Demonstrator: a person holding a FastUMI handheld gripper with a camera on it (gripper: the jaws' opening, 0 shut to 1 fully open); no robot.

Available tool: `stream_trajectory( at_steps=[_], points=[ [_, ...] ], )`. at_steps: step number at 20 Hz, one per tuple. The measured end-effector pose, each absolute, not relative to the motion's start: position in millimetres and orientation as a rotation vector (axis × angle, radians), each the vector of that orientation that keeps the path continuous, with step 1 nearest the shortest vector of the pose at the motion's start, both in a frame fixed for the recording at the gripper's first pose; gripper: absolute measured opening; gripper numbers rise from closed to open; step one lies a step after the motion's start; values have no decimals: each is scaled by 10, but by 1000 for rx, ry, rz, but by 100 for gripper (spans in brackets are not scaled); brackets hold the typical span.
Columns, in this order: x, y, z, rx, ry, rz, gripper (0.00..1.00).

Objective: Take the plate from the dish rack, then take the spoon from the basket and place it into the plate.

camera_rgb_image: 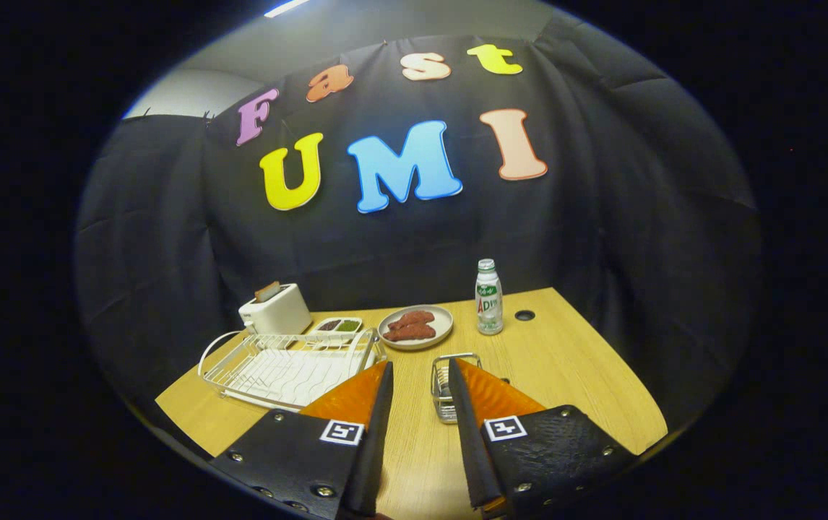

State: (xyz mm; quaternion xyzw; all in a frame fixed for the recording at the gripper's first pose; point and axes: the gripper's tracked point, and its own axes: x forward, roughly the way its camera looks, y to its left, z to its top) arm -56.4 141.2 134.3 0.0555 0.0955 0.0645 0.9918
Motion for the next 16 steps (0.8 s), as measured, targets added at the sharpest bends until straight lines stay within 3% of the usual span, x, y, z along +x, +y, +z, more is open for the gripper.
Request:
stream_trajectory(
  at_steps=[6, 16],
  points=[
    [-366, 1077, 1283, 22, 91, 94, 46],
    [271, 905, 513, 87, 141, 126, 46]
  ],
)
